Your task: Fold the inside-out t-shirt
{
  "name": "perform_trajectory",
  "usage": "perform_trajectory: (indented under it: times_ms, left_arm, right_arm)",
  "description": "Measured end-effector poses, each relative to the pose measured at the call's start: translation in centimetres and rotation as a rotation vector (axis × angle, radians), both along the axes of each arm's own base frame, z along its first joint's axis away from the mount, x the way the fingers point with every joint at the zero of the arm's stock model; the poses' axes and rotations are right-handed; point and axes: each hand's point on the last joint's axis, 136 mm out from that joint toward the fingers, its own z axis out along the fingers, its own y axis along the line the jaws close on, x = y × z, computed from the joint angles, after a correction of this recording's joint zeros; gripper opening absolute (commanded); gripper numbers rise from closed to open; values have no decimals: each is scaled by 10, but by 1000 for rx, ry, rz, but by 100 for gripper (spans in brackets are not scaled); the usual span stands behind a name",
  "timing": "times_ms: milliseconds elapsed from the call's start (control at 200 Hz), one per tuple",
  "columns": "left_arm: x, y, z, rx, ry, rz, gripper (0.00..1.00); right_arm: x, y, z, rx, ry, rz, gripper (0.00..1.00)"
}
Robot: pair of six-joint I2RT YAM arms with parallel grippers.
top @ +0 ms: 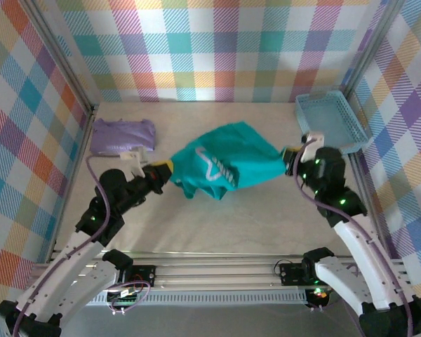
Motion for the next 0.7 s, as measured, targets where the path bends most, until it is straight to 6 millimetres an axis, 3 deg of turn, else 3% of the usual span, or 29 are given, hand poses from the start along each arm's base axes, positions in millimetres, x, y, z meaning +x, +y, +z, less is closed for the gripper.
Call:
perform_trajectory:
  times_ms: [45,110,175,235,350,460,595,700]
  left_arm:
    - [-3,-1,-34,34,83,-9,0]
    - [-9,-3,-78,78,206,-34,0]
    - [-16,-8,-115,121,322,-62,0]
    - [-21,-12,-133,152,385,-85,0]
    - [-25,-20,-147,187,428,-116,0]
    - [-26,-22,-154,208,448,-124,0]
    - [-23,-22,-150,211,437,-117,0]
    - [-19,-21,-145,219,422,-105,0]
  right_arm:
    - [-11,-9,-41,-20,108,-41,43]
    - [-25,-14,-79,-48,217,-59,54]
    - [-29,-6,-91,-68,251,-23,59]
    - [-25,20,-91,-95,252,74,60]
    - [2,86,-90,-150,283,275,61]
    - [44,148,-118,-171,352,411,63]
    - [73,184,-170,-188,478,478,66]
    - [87,198,-200,-212,547,494,61]
